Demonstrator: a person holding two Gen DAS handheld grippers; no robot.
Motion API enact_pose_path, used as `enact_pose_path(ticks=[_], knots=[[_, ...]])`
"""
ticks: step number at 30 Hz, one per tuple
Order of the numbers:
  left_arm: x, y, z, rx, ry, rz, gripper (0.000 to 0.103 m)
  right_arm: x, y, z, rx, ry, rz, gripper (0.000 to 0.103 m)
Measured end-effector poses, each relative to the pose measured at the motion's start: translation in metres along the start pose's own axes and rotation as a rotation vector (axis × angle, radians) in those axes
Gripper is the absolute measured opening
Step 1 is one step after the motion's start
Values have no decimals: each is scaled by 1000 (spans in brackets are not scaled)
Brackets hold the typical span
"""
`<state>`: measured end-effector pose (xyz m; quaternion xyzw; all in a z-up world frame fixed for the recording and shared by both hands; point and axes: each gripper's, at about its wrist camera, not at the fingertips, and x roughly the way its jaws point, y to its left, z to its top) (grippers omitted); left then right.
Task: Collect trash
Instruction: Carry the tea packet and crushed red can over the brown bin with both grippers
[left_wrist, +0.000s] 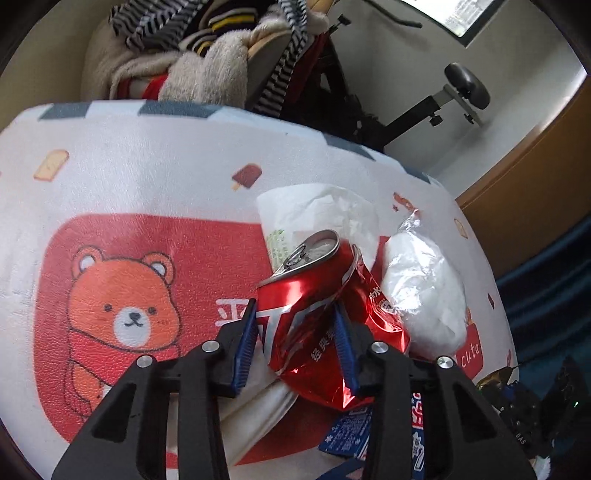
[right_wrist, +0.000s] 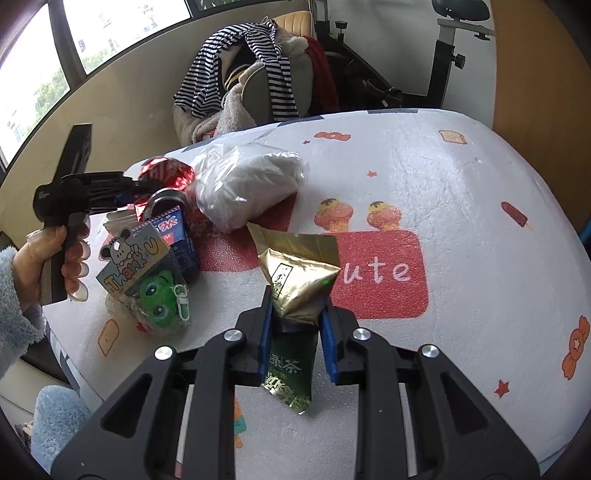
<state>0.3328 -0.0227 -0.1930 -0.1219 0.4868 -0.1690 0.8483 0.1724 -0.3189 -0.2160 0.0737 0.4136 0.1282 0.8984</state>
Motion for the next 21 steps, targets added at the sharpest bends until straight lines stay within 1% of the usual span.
enact_pose_path(ticks=[4,6,10,15,21], knots=[[-35,-9,0,40,-97,-10,37,-5,3,0,-1,-10,7,25],[-51,-15,1,56,-122,-24,37,-9,6,1,-5,-18,14,25],[-88,-32,-3,138,-168,3,37,-20,16,2,-22,-34,29,25],[-127,-52,-29,262,-198,65,37,-36,29,2,-35,-50,44,25],[-165,-57,-74,303,-210,98,37,-57,47,-4,-68,-65,55,25]])
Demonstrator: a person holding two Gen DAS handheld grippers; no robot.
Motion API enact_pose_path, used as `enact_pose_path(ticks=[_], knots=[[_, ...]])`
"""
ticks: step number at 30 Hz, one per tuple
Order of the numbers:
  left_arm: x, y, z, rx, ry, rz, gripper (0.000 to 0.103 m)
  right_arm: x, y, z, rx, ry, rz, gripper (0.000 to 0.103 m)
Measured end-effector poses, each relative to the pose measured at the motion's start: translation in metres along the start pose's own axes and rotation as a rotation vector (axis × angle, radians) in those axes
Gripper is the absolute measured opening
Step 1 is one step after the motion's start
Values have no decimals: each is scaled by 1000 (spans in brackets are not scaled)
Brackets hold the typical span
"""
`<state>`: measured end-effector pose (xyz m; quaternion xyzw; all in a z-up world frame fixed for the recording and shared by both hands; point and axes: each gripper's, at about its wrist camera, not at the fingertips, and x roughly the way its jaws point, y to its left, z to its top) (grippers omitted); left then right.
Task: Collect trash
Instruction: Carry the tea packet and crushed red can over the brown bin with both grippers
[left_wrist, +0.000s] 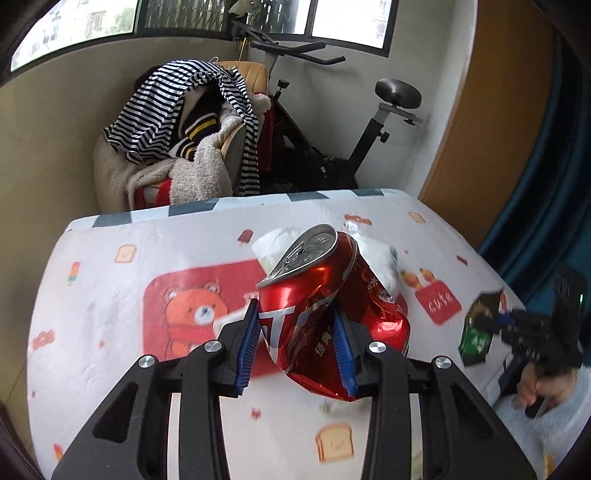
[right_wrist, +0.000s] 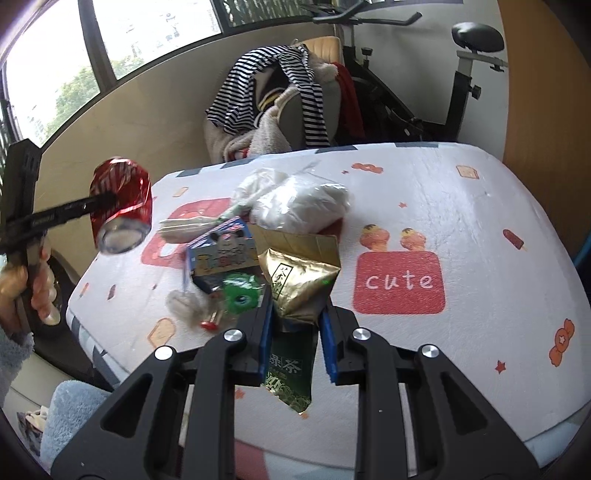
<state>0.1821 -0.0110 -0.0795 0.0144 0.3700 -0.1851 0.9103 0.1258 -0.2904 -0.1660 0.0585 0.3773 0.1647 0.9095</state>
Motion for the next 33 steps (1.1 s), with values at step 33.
enact_pose_path(ticks=[33], knots=[[-130,-45,-172,-44,-13,-32,36,-46,99,-110,-148,130,166,25]])
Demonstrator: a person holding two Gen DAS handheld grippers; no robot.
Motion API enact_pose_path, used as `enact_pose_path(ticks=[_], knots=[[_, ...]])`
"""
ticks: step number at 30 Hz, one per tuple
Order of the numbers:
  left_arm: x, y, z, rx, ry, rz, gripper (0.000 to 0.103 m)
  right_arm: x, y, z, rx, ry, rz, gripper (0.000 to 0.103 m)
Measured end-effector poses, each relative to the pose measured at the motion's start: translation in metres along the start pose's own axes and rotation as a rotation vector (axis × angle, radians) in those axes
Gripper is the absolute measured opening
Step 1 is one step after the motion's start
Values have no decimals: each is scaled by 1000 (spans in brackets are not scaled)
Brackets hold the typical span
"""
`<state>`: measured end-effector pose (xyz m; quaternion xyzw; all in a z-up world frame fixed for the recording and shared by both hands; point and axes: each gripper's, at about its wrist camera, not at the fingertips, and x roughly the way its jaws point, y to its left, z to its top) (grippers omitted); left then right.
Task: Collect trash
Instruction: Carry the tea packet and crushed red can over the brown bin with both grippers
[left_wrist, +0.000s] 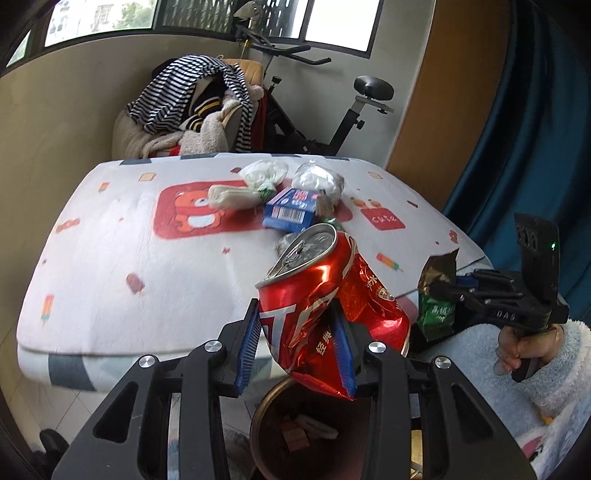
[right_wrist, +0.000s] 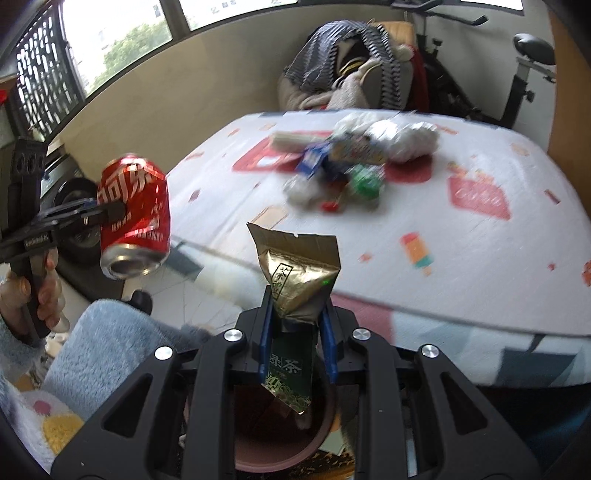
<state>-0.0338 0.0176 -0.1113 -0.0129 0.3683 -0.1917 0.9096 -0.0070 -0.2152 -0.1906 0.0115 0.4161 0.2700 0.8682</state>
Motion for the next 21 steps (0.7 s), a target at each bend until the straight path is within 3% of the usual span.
enact_pose_path(ticks=[15,18,21], knots=[[-17,7,-29,-47,-25,12,36,36,31,-29,-5,143,65,26],[-17,9,-33,-53,-22,14,36,42,32,-30,-5,163,63,29],[-18,11,-36,-56,-19,16,36,45,34,-28,-15,172,59,40]])
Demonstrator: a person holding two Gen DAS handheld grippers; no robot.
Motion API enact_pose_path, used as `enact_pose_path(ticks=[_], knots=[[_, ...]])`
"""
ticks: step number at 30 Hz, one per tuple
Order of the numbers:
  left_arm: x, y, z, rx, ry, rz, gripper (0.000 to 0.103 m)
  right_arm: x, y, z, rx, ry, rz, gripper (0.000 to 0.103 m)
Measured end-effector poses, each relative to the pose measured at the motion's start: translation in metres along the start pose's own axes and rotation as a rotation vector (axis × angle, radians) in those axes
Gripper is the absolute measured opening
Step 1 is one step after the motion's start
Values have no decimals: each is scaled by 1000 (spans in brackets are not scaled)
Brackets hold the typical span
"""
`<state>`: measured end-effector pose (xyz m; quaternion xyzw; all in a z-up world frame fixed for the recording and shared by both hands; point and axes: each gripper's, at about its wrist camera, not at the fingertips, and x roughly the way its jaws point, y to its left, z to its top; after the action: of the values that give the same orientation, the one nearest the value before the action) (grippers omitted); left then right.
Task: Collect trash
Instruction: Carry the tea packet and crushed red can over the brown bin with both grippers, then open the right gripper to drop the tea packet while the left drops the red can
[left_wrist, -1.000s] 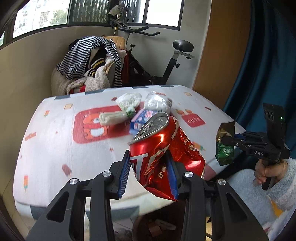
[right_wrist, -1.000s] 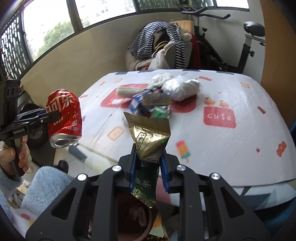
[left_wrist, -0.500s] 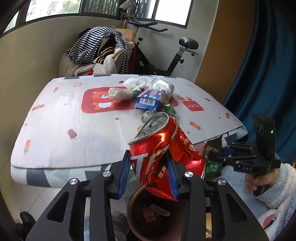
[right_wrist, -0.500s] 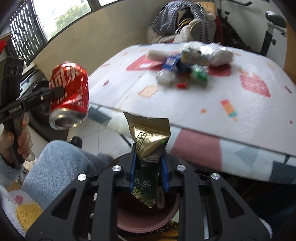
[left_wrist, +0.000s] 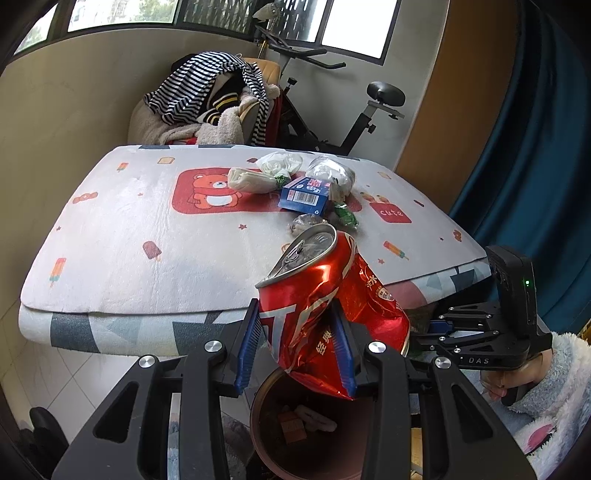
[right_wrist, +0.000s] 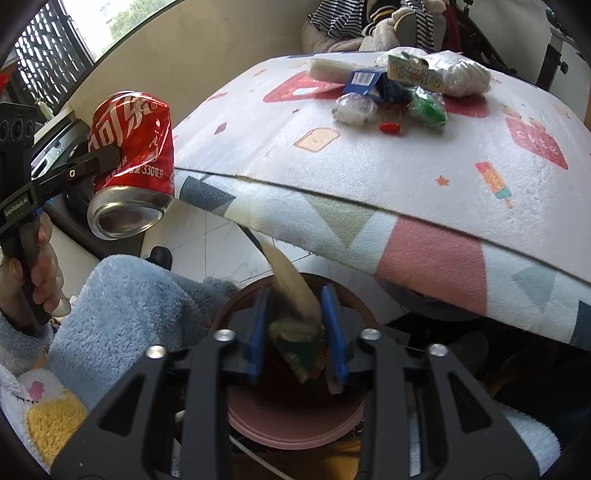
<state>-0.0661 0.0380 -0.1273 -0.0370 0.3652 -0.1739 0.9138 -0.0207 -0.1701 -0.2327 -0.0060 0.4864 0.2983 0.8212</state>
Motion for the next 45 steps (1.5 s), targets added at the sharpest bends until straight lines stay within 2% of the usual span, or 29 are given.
enact_pose_path(ticks=[4,6,10,12,22,30,45], knots=[[-1,1,-3,-6,3,1,36,-6,1,3,-10,-26,-36,59],[-1,1,-3,-5,4,1,36,-10,0,3,-15,-45,-58,65],[1,-1,-5,10,9,2,36,-21,-6,7,-17,-94,-92,87],[3,-4,-8,25,13,5,36,-28,-12,8,-4,-122,-110,92],[18,-20,-20,102,59,5,36,-53,-43,16,75,-196,-173,95],[34,-27,-28,121,102,-5,36,-67,-59,14,100,-229,-206,97],[66,-41,-46,130,187,-40,37,-61,-66,10,102,-211,-218,97]])
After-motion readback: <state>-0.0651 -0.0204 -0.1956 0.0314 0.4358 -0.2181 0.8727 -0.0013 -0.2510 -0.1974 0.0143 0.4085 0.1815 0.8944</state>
